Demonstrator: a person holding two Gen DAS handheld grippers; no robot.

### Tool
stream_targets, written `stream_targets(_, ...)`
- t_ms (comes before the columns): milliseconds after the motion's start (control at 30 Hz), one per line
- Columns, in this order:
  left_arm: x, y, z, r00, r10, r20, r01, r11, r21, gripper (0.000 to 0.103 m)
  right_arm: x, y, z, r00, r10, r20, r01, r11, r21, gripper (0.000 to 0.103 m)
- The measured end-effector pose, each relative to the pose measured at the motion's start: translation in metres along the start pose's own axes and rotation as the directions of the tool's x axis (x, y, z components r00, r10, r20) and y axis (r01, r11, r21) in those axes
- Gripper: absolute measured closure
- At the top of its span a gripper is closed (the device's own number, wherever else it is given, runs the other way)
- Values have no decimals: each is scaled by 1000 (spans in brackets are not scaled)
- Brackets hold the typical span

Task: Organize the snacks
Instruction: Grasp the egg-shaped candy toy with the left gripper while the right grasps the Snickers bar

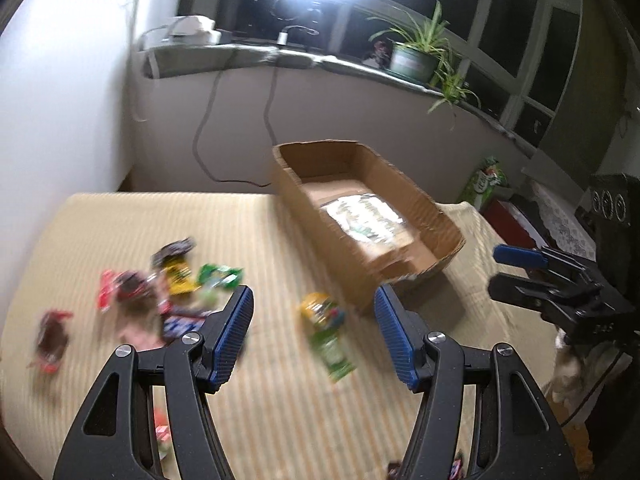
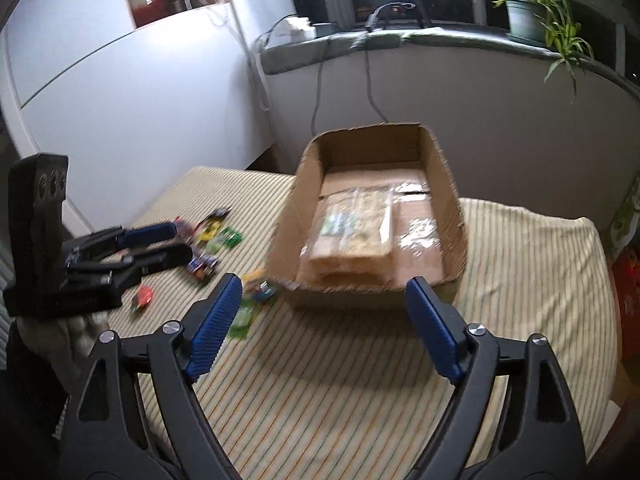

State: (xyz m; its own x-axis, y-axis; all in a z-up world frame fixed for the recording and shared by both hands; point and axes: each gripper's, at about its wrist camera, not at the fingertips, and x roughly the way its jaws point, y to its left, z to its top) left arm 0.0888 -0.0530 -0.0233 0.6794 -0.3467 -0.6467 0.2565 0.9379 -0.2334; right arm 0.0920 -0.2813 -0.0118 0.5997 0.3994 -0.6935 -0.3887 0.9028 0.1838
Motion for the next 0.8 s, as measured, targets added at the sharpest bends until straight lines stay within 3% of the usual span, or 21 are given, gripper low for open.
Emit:
stream_targets(267,-34,43,-46,994,106,-19,-107,992,-64,41,-4,38,-38,997,61,-56,-64,996,-60,17)
stream_targets(500,-43,71,-93,981,166,-99,-178,976,-124,41,7,73,-86,978,106,-182,-132,981,-141,17)
stream_targets(667,-36,82,-99,976,188,-111,-203,970,-137,41,15,94,-110,960,115,-256,-171,963,-207,18)
stream_targets(800,-26,83,-98,973,202,-116,-215,969,-119,41,25,108,-121,944,111,-311,-194,948,-251,29)
